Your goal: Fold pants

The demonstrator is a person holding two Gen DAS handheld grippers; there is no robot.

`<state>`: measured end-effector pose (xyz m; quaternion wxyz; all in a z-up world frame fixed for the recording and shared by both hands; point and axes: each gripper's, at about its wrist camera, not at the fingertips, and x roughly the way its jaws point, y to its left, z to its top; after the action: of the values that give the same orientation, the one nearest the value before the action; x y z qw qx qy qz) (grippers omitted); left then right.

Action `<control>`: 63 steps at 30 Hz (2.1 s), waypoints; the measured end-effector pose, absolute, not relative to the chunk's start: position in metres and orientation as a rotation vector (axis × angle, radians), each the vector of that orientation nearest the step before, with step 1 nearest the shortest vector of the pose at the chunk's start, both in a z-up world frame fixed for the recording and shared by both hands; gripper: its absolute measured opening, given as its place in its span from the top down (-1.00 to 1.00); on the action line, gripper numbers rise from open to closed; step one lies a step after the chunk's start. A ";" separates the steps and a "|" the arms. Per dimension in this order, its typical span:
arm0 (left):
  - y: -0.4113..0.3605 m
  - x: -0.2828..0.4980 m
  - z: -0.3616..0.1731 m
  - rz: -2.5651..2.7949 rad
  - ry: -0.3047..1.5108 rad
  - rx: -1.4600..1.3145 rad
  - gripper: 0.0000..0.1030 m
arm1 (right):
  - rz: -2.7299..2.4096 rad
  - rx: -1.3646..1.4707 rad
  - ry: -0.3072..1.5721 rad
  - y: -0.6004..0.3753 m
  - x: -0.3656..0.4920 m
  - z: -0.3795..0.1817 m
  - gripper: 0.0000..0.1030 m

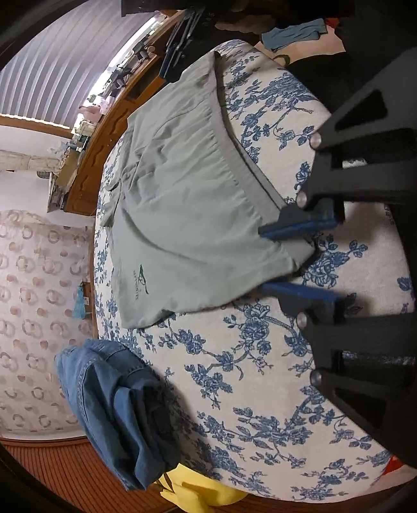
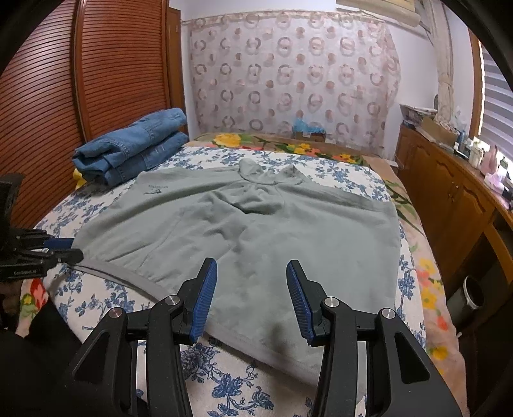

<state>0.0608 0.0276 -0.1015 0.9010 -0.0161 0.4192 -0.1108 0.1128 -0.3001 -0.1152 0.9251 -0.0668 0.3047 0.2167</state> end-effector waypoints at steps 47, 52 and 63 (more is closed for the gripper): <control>-0.182 0.143 0.016 -0.563 0.705 0.176 1.00 | 0.324 0.001 0.595 -0.385 0.090 -0.116 0.11; -0.166 0.142 0.005 -0.502 0.714 0.196 0.86 | 0.327 0.011 0.600 -0.383 0.092 -0.118 0.11; -0.127 0.138 -0.010 -0.449 0.728 0.183 0.31 | 0.357 -0.004 0.612 -0.363 0.100 -0.120 0.11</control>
<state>0.1378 -0.1273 -0.0103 0.9059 0.0887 0.3526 -0.2174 0.0999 -0.3625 -0.1195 0.9378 -0.0021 0.2998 0.1749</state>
